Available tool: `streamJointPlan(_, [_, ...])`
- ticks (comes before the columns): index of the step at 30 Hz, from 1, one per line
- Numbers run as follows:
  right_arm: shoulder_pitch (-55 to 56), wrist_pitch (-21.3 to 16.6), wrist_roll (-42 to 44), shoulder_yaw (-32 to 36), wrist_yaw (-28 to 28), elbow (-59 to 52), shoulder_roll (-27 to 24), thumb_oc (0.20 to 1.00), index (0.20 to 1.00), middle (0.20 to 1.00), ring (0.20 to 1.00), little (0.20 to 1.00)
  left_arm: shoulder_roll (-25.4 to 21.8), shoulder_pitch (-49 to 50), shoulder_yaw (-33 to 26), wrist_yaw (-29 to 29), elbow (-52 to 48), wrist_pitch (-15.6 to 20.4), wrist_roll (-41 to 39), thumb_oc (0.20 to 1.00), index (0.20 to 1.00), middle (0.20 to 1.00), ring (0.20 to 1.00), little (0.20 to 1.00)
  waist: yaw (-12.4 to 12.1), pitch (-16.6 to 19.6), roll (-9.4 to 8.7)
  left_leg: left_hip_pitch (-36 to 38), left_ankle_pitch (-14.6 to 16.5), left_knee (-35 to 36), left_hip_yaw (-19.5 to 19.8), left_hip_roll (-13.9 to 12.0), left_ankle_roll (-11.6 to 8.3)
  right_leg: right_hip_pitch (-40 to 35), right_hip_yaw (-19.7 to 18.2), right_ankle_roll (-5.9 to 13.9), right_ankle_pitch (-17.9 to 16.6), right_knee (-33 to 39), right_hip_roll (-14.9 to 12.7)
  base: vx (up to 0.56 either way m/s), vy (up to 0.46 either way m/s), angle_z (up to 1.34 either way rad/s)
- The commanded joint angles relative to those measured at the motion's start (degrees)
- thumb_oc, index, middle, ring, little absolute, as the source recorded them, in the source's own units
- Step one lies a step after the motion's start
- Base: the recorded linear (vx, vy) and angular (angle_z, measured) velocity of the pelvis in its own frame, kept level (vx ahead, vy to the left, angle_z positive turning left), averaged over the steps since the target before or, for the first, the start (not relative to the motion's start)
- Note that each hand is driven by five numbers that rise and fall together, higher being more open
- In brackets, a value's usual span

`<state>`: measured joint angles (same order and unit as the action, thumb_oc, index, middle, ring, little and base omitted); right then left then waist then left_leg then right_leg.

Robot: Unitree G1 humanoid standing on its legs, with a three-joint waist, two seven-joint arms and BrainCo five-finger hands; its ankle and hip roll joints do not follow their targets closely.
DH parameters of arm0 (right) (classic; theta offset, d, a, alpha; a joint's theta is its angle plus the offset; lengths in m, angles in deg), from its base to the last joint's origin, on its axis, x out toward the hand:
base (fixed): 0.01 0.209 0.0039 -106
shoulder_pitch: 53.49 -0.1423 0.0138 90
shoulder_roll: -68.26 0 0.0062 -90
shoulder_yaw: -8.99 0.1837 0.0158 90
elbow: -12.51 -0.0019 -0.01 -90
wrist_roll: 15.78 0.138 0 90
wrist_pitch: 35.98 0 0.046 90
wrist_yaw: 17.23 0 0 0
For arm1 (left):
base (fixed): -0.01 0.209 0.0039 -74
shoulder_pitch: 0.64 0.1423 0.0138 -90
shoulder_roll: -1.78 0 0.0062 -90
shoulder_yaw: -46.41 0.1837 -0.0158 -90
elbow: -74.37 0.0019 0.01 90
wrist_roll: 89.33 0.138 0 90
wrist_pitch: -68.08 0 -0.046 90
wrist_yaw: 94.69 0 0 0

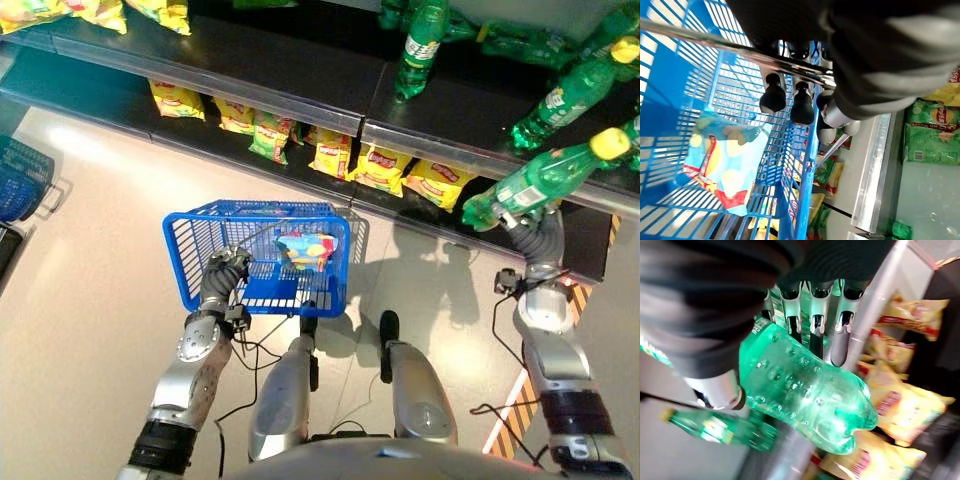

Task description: Pick up the snacks into the basket

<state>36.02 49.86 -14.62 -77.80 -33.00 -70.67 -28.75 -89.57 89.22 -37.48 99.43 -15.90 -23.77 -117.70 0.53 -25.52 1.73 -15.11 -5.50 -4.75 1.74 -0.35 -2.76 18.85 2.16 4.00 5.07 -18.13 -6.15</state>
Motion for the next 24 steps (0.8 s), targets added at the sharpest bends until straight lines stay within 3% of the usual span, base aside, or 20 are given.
streamJointPlan(1, [-2.50, -3.39, -3.10, -2.51, 1.73, -2.29, -2.16, 0.200, 0.200, 0.200, 0.200, 0.200, -1.00, -4.27, -0.04, -0.44, -8.77, 7.61, -2.01, 0.200, 0.200, 0.200, 0.200, 0.200, 0.97, 1.15, -1.74, -2.24, 7.78, -8.10, 2.18, 2.34, 2.04, 0.03, 0.11, 2.63, -3.04, 4.25, -1.26, -0.10, 0.032, -0.02])
streamJointPlan(8, [-12.88, -2.29, -10.07, -17.51, 3.22, 13.16, -5.24, 0.200, 0.200, 0.200, 0.200, 0.200, -1.35, -13.82, 8.39, -2.25, -11.86, 8.70, -5.64, 0.200, 0.200, 0.200, 0.200, 0.200, 0.67, -4.27, -0.07, -9.44, 7.51, -12.70, 1.33, 3.43, 2.14, 7.47, -0.36, 2.06, -3.20, 0.12, -1.57, -0.08, 0.021, -0.05])
streamJointPlan(14, [-25.71, -0.24, -17.86, -30.79, 3.76, 27.37, -5.57, 0.200, 0.200, 0.200, 0.200, 0.200, -0.28, -20.80, 16.06, -2.29, -11.74, 9.73, -8.00, 0.200, 0.200, 0.200, 0.200, 0.200, -0.42, -4.27, 1.65, -15.82, 6.85, -14.38, 1.34, 4.15, 2.31, 13.85, -0.38, 1.99, -3.53, -2.00, -2.11, -0.05, 0.004, 0.05])
streamJointPlan(19, [-33.35, 0.58, -18.51, -36.61, 3.95, 34.90, -2.45, 0.200, 0.200, 0.200, 0.200, 0.200, 1.83, -25.22, 21.36, -1.94, -11.90, 9.80, -8.92, 0.200, 0.200, 0.200, 0.200, 0.200, -1.45, -4.27, 2.92, -19.49, 6.61, -15.48, 1.39, 4.75, 2.43, 17.39, -0.10, 2.01, -3.82, -3.13, -2.61, -0.02, -0.011, 0.04])
streamJointPlan(24, [-38.26, 1.91, -17.08, -38.18, 2.94, 41.26, -0.25, 0.200, 0.200, 0.200, 0.200, 0.200, 3.52, -27.61, 24.98, -1.70, -11.65, 9.54, -9.28, 0.200, 0.200, 0.200, 0.200, 0.200, -2.33, -4.27, 3.93, -21.31, 6.41, -15.73, 1.60, 5.26, 2.57, 19.14, 0.04, 2.01, -4.06, -3.53, -2.93, -0.01, -0.002, 0.08])
